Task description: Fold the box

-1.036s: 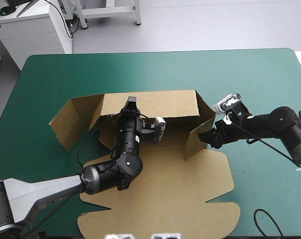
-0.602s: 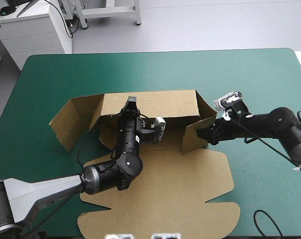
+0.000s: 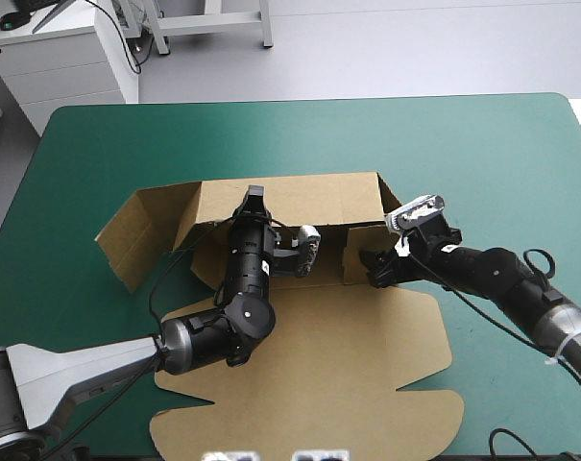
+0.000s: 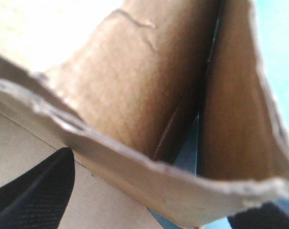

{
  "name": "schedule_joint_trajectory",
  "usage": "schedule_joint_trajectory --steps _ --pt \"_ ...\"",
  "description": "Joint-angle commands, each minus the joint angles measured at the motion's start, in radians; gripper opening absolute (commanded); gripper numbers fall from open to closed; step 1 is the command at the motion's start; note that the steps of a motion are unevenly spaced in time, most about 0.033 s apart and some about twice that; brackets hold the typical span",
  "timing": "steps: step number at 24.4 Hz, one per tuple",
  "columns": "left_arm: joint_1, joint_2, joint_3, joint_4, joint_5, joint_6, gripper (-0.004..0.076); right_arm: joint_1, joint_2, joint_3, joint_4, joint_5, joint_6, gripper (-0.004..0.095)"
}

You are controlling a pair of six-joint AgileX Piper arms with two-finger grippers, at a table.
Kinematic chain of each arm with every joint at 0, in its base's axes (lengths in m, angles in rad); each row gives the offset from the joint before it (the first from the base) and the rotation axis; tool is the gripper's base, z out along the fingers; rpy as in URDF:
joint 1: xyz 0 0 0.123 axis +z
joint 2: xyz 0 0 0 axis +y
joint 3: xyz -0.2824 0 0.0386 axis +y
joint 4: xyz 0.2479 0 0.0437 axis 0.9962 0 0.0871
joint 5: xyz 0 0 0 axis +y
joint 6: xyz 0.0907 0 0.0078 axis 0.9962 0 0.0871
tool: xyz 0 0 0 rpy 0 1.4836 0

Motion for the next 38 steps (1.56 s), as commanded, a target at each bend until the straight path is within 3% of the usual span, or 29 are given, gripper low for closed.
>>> schedule_joint_trajectory --steps 1,8,15,19,21,24,38 --pt "0.000 -0.040 -0.051 0.103 0.014 0.001 0.0015 0.002 -0.032 -0.025 0.039 -0.046 0.002 0.0738" --pt "0.000 -0.040 -0.089 0.090 -0.029 0.001 0.0015 0.007 -0.032 -0.025 0.094 -0.044 -0.032 0.0738" --pt "0.000 -0.040 -0.089 0.090 -0.031 0.001 0.0015 0.117 -0.030 -0.025 0.101 -0.206 -0.022 0.0727" --pt "0.000 -0.040 -0.089 0.090 -0.031 0.001 0.0015 0.122 -0.030 -0.024 0.094 -0.217 0.001 0.0560" --pt "0.000 -0.040 -0.089 0.090 -0.031 0.001 0.0015 0.122 -0.030 -0.024 0.094 -0.220 0.003 0.0400" --pt "0.000 -0.040 -0.089 0.090 -0.031 -0.001 0.0015 0.122 -0.030 -0.024 0.092 -0.216 0.002 0.0017" --pt "0.000 -0.034 -0.101 0.109 -0.018 -0.006 0.0016 0.122 0.012 -0.024 0.097 -0.197 0.016 -0.0015"
